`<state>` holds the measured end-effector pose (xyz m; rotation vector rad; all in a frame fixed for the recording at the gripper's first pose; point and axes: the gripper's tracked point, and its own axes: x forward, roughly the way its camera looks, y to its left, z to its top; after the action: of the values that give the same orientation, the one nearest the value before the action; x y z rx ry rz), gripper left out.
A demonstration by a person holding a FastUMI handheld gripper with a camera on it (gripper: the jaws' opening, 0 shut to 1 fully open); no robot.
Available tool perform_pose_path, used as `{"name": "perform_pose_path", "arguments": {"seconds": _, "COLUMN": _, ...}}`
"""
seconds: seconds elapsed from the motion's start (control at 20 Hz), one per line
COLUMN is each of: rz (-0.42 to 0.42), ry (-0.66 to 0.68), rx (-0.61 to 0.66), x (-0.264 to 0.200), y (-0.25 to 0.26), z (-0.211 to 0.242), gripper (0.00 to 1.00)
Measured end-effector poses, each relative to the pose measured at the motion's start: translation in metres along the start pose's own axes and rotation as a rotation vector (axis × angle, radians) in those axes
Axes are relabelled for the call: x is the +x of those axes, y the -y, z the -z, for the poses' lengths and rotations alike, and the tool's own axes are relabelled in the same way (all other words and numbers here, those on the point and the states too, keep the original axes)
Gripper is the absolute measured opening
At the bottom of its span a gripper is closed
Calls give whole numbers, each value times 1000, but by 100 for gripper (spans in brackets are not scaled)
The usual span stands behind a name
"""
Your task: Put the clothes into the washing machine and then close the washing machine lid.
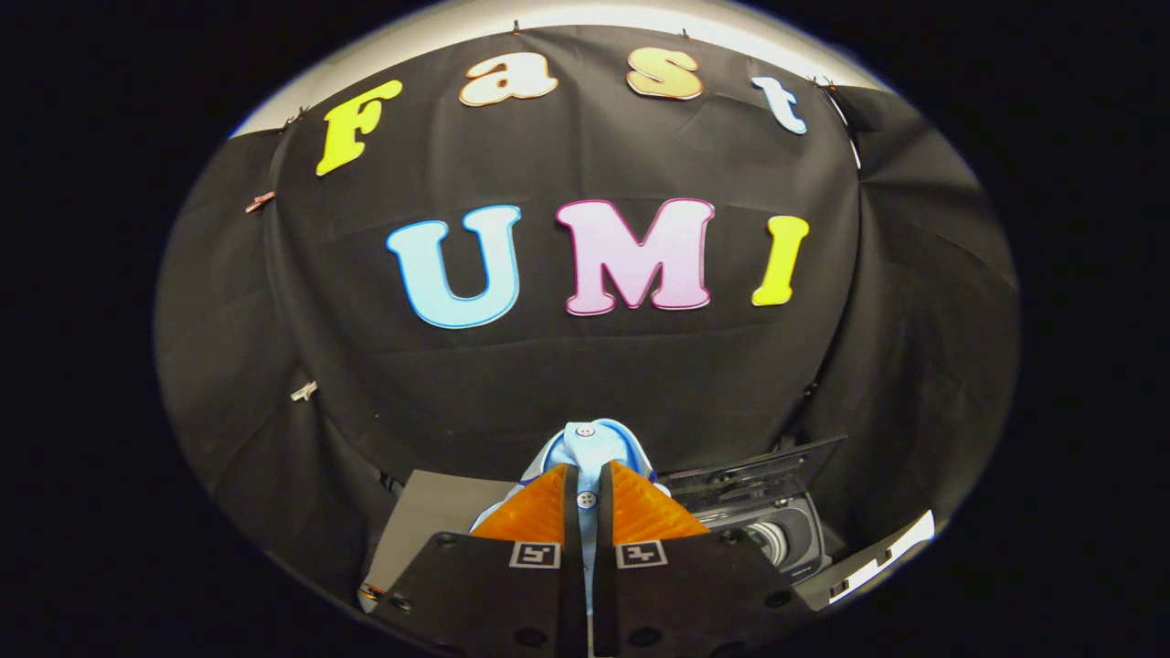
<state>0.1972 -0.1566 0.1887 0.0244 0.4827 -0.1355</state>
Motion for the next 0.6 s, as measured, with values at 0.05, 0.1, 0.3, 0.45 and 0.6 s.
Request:
{"name": "perform_pose_path", "arguments": {"seconds": 0.05, "rz": 15, "ry": 10, "rx": -5, "x": 1, "y": 14, "z": -3, "gripper": 7}}
{"name": "perform_pose_path", "arguments": {"seconds": 0.1, "rz": 30, "ry": 10, "rx": -4, "x": 3, "y": 27, "z": -6, "gripper": 7}}
{"name": "perform_pose_path", "arguments": {"seconds": 0.3, "rz": 98, "ry": 40, "rx": -17, "x": 7, "y": 87, "z": -18, "gripper": 7}}
{"name": "perform_pose_path", "arguments": {"seconds": 0.45, "rz": 132, "ry": 30, "rx": 9, "x": 14, "y": 126, "z": -16, "gripper": 7}}
{"name": "perform_pose_path", "arguments": {"seconds": 0.6, "rz": 164, "ry": 18, "rx": -1, "x": 21, "y": 158, "z": -12, "gripper": 8}}
